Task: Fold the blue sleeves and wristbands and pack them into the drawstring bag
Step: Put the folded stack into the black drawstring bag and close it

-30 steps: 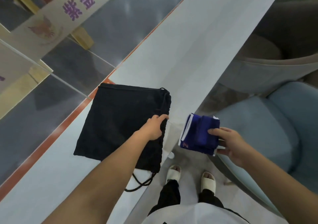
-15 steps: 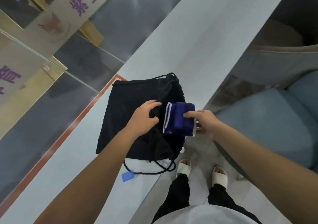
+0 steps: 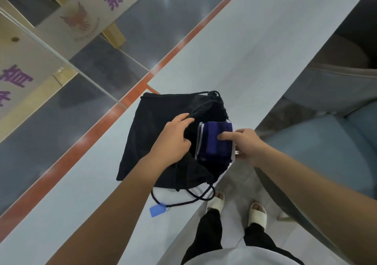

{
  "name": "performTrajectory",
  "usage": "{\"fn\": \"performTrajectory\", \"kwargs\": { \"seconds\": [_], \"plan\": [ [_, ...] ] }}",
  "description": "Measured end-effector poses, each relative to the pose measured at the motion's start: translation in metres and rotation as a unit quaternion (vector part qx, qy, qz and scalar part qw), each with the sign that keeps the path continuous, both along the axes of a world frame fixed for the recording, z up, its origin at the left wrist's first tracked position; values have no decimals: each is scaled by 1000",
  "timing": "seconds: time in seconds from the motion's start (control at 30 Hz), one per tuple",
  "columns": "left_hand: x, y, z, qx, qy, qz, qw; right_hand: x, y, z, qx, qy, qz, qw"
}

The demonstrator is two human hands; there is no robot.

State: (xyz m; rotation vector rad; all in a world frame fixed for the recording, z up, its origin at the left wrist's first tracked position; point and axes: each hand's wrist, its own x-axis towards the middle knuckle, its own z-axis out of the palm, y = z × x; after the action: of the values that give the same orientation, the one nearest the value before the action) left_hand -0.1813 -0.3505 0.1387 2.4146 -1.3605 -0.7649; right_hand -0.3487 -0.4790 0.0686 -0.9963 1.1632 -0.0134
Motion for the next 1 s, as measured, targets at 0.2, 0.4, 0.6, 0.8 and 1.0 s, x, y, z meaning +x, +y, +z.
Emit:
{"fn": "performTrajectory", "kwargs": {
  "seconds": [0.2, 0.4, 0.6, 0.8, 1.0],
  "plan": [
    [1, -4, 9, -5, 2, 1, 1000, 48, 11, -9, 41, 10, 17, 999],
    [-5, 0, 4, -9, 6, 0, 1000, 65, 13, -27, 9, 88, 21, 996],
    [-31, -8, -11, -42, 38, 6, 998, 34, -8, -8, -50, 62, 89, 993],
    [-76, 18, -50, -25, -41, 140, 989, 2, -59, -9, -515, 97, 259, 811],
    [-149, 36, -122, 61, -126, 91, 986, 31, -84, -45, -607, 140, 594, 509]
  ]
}}
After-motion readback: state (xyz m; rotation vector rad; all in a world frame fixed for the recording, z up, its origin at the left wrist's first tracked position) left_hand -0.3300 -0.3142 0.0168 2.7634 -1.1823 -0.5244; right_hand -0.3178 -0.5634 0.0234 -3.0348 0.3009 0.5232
